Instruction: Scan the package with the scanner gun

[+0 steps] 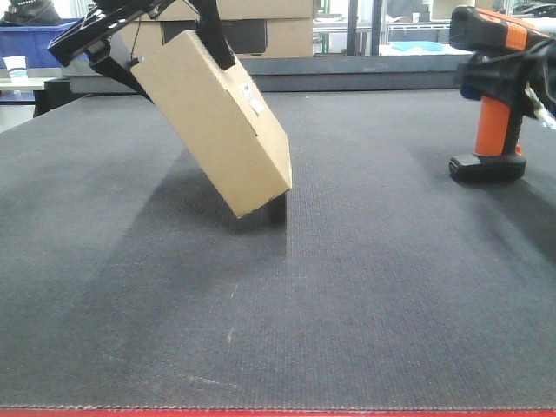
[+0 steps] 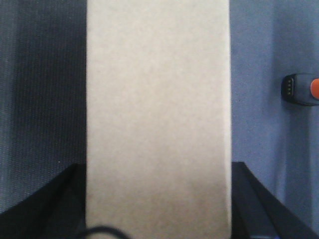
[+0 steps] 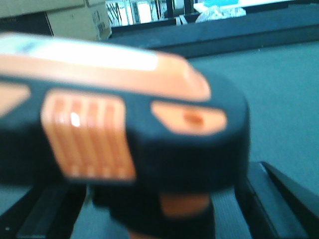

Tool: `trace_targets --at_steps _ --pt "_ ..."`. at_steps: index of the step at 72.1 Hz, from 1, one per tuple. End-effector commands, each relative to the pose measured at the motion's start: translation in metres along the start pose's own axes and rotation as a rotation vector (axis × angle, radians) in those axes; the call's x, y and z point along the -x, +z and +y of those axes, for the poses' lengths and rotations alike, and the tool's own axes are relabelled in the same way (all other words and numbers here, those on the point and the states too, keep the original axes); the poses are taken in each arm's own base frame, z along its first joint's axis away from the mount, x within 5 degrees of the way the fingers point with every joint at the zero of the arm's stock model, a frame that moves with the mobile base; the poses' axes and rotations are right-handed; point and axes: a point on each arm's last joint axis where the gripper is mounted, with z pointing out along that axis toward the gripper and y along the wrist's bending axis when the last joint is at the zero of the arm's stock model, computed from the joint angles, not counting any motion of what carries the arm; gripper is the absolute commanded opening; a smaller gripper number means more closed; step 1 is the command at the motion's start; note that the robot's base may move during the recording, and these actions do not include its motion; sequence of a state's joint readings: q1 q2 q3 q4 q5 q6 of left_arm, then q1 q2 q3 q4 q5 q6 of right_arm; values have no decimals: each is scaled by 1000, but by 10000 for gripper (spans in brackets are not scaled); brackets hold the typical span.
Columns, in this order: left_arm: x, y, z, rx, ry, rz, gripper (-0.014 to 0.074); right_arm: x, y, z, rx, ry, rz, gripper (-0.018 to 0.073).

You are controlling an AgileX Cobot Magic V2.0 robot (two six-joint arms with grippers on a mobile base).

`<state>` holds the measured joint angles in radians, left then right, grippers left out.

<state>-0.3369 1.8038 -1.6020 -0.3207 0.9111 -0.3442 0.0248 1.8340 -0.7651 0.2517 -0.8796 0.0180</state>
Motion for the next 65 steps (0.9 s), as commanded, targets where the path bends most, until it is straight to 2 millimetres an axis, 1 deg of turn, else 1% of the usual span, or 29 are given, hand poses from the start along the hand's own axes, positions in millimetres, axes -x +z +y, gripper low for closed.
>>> trace_targets --at_steps 1,16,21,29,43,45,53,59,65 --pt "1 -6 -6 -25 -4 -27 -111 2 -11 -3 4 -9 -5 499" --pt "2 -7 -5 -22 -1 -37 -111 6 -40 -8 11 -22 -42 499" --pt "5 -8 -1 -7 4 -50 -111 5 -50 -9 21 -33 -29 499" --pt "8 -18 9 51 30 -64 -111 3 -65 -10 36 -47 -16 499" --pt "21 -50 36 196 111 -151 -111 3 -95 -16 40 -52 -10 498" --pt "24 -55 43 227 132 -160 -111 3 -100 -17 40 -53 -5 498" --pt "29 -61 63 298 211 -136 -111 5 -116 -19 42 -50 -14 498" --pt "35 -66 81 353 224 -146 -111 8 -127 -20 52 -53 -27 498" --pt "40 -71 95 413 224 -156 -111 11 -135 -20 64 -56 -30 498"
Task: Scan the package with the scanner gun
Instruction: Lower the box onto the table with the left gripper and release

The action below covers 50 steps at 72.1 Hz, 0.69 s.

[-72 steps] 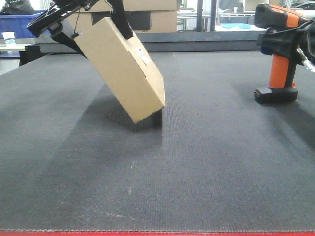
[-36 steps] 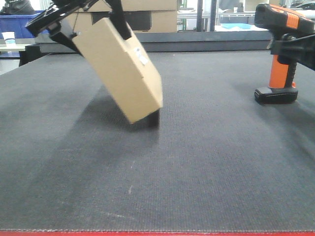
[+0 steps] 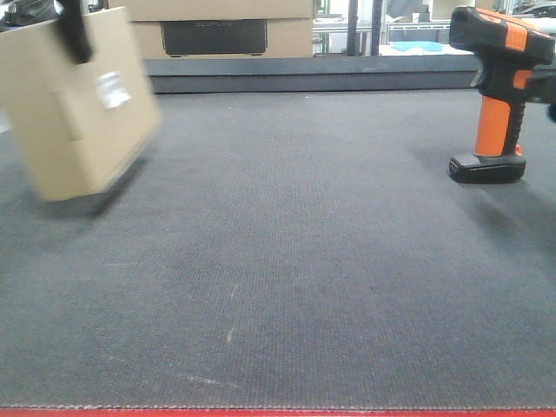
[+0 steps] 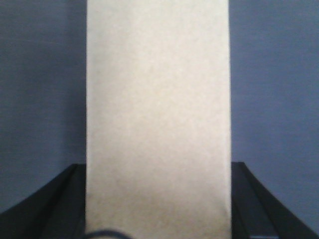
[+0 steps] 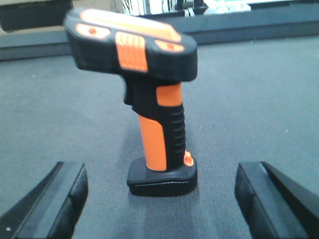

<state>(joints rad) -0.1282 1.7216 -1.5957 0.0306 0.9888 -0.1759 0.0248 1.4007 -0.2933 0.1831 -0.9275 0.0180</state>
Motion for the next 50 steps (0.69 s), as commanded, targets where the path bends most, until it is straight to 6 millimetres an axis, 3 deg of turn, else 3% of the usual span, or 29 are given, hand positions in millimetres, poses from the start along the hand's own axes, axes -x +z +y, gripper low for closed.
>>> trace_targets --at_steps 1,15,44,50 --pt "3 -6 16 58 22 -29 -111 5 -10 0 16 -7 -18 498" --pt "1 -2 34 115 58 -12 -111 13 -21 1 27 3 20 498" --pt "-11 14 35 115 74 25 -109 18 -28 1 34 10 39 498" --pt "-11 14 35 115 74 23 -16 17 -28 1 34 10 53 498"
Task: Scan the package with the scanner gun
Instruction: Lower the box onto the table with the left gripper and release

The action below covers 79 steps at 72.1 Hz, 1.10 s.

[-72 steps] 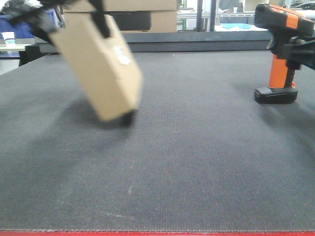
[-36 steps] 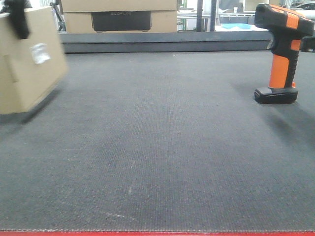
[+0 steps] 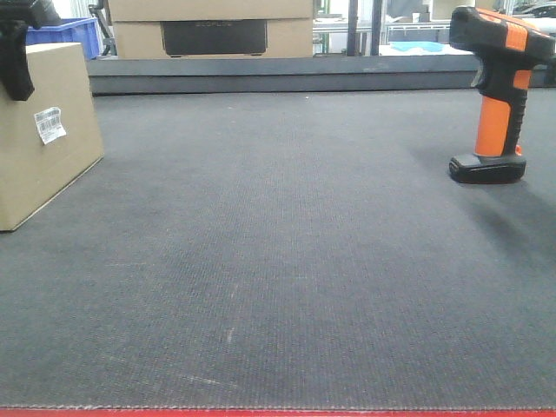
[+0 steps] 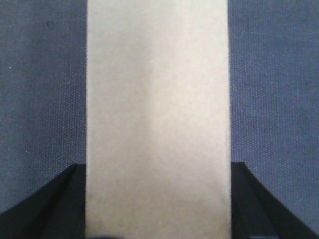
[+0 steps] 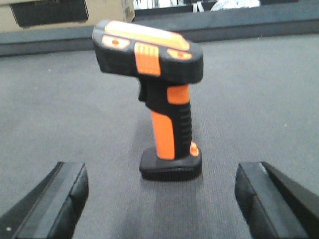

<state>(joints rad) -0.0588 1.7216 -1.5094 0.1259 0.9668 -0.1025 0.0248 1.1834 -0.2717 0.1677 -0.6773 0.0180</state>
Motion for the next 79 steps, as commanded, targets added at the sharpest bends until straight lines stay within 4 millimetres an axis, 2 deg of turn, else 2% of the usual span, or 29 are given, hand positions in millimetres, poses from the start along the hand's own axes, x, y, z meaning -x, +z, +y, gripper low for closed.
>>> trace_targets --at_steps 1,7,18,19,30,44,55,67,74,79 --pt "1 -4 1 -2 1 -31 -5 0 -2 -1 0 -4 -2 498" --pt "2 -5 1 -2 1 -38 178 -1 -2 -1 0 -4 12 498" --pt "3 -5 1 -3 -7 -44 613 -3 -2 -1 0 -4 26 498" --pt "2 -5 1 -3 -14 -41 627 -3 -2 -1 1 -6 26 498" --pt "1 -4 1 -2 -38 -27 538 -3 -2 1 15 -24 26 498" --pt "9 -18 2 -3 -65 -67 540 -3 -2 1 15 -24 26 498" --pt "9 -45 6 3 -69 -126 540 -3 -2 1 15 -24 26 498" --pt "-2 -84 11 7 -93 -155 519 -3 -2 1 15 -24 26 498" --pt "-11 -103 12 -7 -119 -181 471 -3 -2 1 15 -24 26 498" --pt "-23 -115 13 -18 -127 -196 401 -3 -2 1 15 -24 26 498"
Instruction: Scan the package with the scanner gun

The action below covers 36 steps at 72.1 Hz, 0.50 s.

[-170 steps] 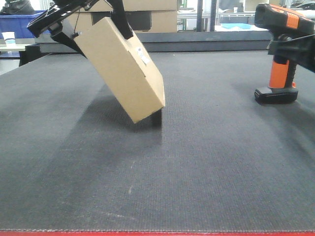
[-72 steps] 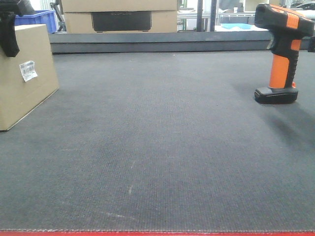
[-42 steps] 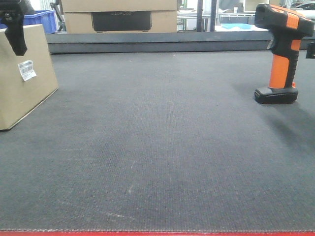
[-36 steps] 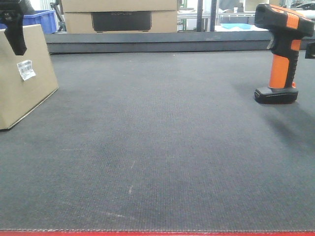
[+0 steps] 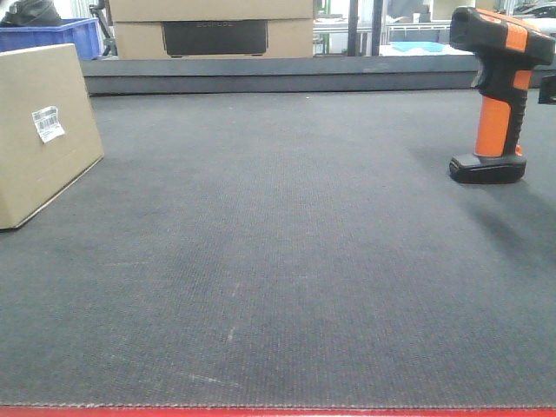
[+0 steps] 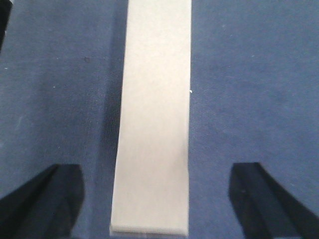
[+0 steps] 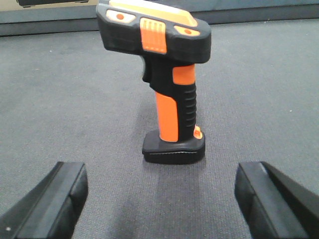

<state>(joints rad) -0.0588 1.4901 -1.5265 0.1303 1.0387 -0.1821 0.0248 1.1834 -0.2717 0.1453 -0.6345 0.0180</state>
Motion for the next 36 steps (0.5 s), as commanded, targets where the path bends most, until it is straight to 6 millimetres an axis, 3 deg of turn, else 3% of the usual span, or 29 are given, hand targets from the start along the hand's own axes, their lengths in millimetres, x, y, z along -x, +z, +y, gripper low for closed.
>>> trace_targets --at_steps 1,15,23,36 --pt "-10 -23 3 -14 -28 -30 384 2 -2 -1 1 -5 -19 498" --pt "-53 -42 9 -40 -46 -141 107 7 -7 1 10 -3 -41 498" --pt "-80 -46 11 -70 -43 -274 -112 14 -19 2 20 4 -44 496" --pt "-106 -49 13 -117 -66 -447 -111 18 -46 3 42 12 42 496"
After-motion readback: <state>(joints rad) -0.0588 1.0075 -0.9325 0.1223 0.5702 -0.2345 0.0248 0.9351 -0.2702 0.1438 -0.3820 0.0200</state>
